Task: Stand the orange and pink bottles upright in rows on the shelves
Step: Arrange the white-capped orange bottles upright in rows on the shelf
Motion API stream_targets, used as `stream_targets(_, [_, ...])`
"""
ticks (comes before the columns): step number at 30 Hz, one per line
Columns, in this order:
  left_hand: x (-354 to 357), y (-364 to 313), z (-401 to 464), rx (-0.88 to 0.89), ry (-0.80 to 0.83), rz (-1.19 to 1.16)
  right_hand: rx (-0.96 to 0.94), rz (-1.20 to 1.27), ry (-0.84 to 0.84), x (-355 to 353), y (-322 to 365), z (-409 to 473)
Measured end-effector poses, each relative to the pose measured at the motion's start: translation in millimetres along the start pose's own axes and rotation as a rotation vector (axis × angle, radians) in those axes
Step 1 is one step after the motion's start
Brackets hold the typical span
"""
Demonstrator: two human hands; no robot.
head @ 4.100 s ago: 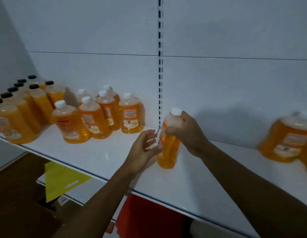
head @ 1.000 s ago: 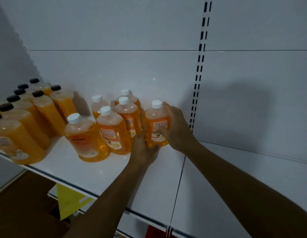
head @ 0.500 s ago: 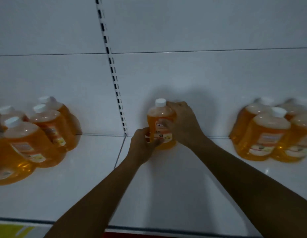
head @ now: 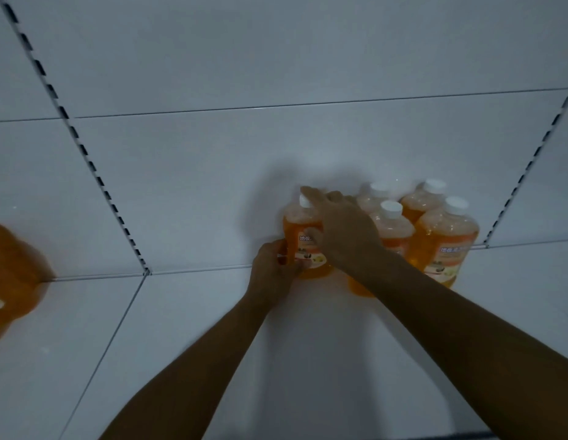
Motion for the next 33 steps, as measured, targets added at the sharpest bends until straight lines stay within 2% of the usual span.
stream_targets(6, [15.7,-0.6,7.9,0.008,-0.027,0.039,-0.038,-0.238,0.004,-6.0,-5.0,6.0])
stream_targets(16, [17.6,11.6,5.1,-0.112,-0.096,0.146,-0.063,-0.262,-0.002,-7.0,-6.8,8.5])
stream_targets(22, [7.8,4.4,-4.6,-0.031,-0.035,0.266,-0.073,-0.285,-0.010,-3.7,-7.7,4.2])
stream_targets(26, [-33.8,11.7,-25.3,-0.045,-0.106,0.287,-0.119,-0.410,-0.169,0.0,10.9,-1.6])
stream_targets(29, [-83.1,24.5,-46.8,-0.076,-0.182,0.303,-0.307,-0.252,-0.232,20.5,60.6,-6.2])
stream_targets(33, [-169.1,57.4,-78.0,-0.197,-0.337,0.392,-0.456,0.060,-0.177,51.1,141.1,-10.3])
Point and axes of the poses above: each hand's wrist, its own z-axis towards the middle knuckle, its own x-axis out of the palm, y = z × x, the point moved 7 cm from there along z, towards the middle knuckle, and after that the axes turned 1 degree about -z, right-handed, at the moved point
